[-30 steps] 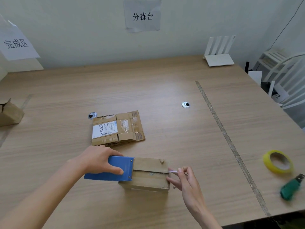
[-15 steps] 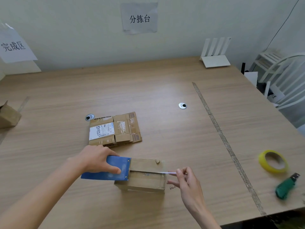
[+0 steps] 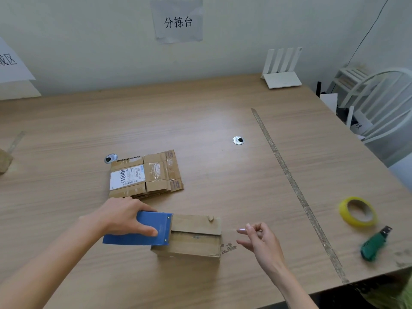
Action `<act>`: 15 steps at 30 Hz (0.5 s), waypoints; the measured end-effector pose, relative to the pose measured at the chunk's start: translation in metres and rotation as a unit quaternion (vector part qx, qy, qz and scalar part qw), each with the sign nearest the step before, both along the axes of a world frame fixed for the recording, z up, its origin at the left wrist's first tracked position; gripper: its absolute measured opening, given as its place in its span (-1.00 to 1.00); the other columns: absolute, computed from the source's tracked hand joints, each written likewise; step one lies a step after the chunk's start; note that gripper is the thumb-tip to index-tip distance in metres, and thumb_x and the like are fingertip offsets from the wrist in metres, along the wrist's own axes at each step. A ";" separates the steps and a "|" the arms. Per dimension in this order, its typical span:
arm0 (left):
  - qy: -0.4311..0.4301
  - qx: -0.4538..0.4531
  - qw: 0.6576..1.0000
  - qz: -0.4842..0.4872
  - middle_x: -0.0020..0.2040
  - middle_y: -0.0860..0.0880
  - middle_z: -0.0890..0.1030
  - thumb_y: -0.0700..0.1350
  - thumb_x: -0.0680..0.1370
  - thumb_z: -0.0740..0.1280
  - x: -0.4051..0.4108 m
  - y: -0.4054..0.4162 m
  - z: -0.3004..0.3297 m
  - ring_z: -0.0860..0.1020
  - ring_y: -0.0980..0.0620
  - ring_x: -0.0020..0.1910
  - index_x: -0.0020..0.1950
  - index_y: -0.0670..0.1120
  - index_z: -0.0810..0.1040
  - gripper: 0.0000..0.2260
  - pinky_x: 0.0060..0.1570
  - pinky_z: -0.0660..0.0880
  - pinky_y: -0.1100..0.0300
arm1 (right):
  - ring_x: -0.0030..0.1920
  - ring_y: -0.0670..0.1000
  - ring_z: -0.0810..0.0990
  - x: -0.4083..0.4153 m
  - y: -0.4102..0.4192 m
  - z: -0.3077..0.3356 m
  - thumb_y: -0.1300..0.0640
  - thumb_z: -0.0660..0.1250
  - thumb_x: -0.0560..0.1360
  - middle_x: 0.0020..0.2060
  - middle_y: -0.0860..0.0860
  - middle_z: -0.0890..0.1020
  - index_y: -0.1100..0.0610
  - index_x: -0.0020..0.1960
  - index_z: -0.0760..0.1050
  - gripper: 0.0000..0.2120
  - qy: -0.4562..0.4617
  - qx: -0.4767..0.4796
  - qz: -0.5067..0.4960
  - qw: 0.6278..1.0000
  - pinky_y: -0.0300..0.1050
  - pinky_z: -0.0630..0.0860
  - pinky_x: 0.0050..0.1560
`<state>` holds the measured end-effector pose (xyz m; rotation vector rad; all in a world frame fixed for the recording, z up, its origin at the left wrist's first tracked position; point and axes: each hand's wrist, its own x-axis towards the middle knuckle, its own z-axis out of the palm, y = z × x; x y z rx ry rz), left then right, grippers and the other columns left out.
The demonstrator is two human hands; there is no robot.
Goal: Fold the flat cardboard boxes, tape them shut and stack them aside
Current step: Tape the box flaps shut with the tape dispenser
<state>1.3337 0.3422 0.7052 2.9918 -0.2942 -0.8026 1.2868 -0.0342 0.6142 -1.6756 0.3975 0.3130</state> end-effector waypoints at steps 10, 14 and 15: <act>-0.009 0.013 1.000 -0.012 -0.06 0.28 0.59 0.65 0.23 0.12 0.006 -0.001 -0.004 0.53 0.26 -0.07 0.38 0.44 0.39 -0.24 -0.16 0.46 0.30 | -0.09 0.12 0.77 -0.013 0.001 -0.030 0.03 0.29 0.67 -0.06 0.01 0.77 0.29 0.06 0.45 -0.72 0.058 0.050 -0.021 0.997 0.01 0.65 0.06; -0.013 0.015 1.000 -0.010 -0.09 0.28 0.58 0.65 0.23 0.12 0.006 -0.001 -0.005 0.53 0.26 -0.08 0.37 0.45 0.39 -0.26 -0.13 0.49 0.29 | -0.09 0.13 0.77 -0.013 0.004 -0.033 0.03 0.28 0.67 -0.06 0.01 0.77 0.28 0.06 0.44 -0.72 0.064 0.052 -0.030 0.996 0.03 0.66 0.07; -0.016 0.015 1.000 -0.011 -0.09 0.28 0.58 0.65 0.23 0.11 0.007 -0.002 -0.005 0.53 0.25 -0.08 0.38 0.45 0.39 -0.25 -0.12 0.50 0.28 | -0.10 0.14 0.77 -0.014 0.005 -0.034 0.04 0.28 0.67 -0.07 0.02 0.77 0.28 0.05 0.44 -0.73 0.067 0.052 -0.034 0.996 0.05 0.67 0.08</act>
